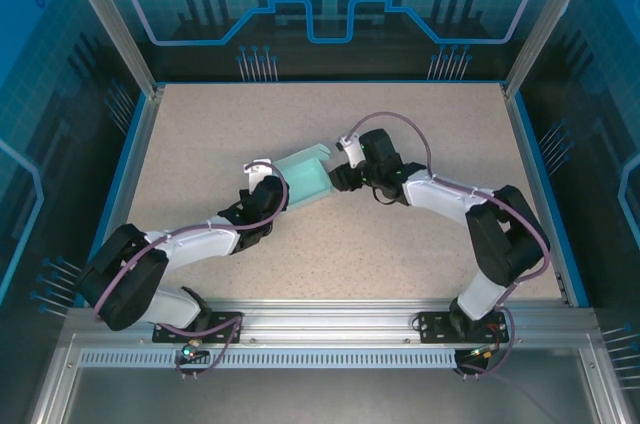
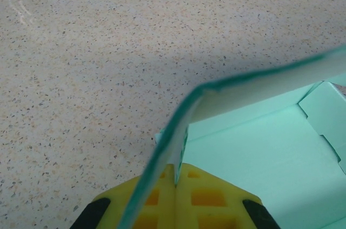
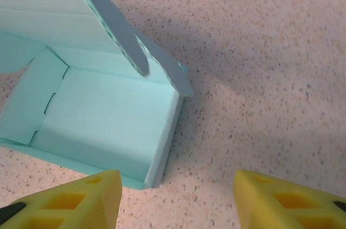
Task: Fold the paper box
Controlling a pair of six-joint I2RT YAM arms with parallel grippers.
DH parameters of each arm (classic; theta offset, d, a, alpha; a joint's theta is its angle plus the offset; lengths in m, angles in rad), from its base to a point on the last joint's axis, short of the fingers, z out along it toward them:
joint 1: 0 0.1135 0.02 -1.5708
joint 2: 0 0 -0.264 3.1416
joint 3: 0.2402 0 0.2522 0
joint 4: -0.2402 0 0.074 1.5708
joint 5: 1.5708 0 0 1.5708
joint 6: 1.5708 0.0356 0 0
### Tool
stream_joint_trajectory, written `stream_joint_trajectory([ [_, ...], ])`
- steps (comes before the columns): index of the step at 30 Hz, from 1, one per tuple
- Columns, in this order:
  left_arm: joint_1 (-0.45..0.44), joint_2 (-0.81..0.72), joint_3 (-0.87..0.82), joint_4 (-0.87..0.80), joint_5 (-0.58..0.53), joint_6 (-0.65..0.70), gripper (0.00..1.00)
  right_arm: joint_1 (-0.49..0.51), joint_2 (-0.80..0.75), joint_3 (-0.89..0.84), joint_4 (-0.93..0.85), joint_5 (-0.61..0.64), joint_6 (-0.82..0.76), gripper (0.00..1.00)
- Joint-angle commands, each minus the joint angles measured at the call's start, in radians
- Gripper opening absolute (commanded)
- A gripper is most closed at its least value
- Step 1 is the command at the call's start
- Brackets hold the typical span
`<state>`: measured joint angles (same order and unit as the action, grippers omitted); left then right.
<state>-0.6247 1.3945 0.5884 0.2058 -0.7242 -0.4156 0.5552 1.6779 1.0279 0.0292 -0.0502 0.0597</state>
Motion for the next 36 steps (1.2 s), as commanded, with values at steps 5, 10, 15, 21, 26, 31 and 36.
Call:
stream_joint_trajectory([
  [5, -0.001, 0.003, 0.024, -0.031, 0.034, 0.018, 0.0, -0.011, 0.113, 0.138, 0.035, -0.069, -0.212, 0.58],
  [10, -0.001, 0.003, 0.022, -0.028, 0.037, 0.017, 0.0, -0.017, 0.186, 0.227, -0.011, -0.103, -0.265, 0.57],
  [15, -0.001, -0.002, 0.022, -0.033, 0.038, 0.017, 0.0, -0.018, 0.225, 0.271, -0.043, -0.107, -0.279, 0.43],
  [21, -0.001, -0.003, 0.024, -0.032, 0.037, 0.016, 0.0, -0.018, 0.234, 0.282, -0.064, -0.09, -0.279, 0.25],
  [26, -0.001, 0.003, 0.031, -0.039, 0.036, 0.009, 0.0, -0.008, 0.226, 0.3, -0.103, -0.046, -0.232, 0.15],
  [31, -0.001, 0.015, 0.036, -0.04, 0.032, 0.003, 0.0, 0.025, 0.217, 0.328, -0.166, 0.04, -0.139, 0.08],
  [36, -0.002, 0.023, 0.045, -0.044, 0.032, 0.004, 0.0, 0.055, 0.211, 0.338, -0.215, 0.089, -0.032, 0.05],
])
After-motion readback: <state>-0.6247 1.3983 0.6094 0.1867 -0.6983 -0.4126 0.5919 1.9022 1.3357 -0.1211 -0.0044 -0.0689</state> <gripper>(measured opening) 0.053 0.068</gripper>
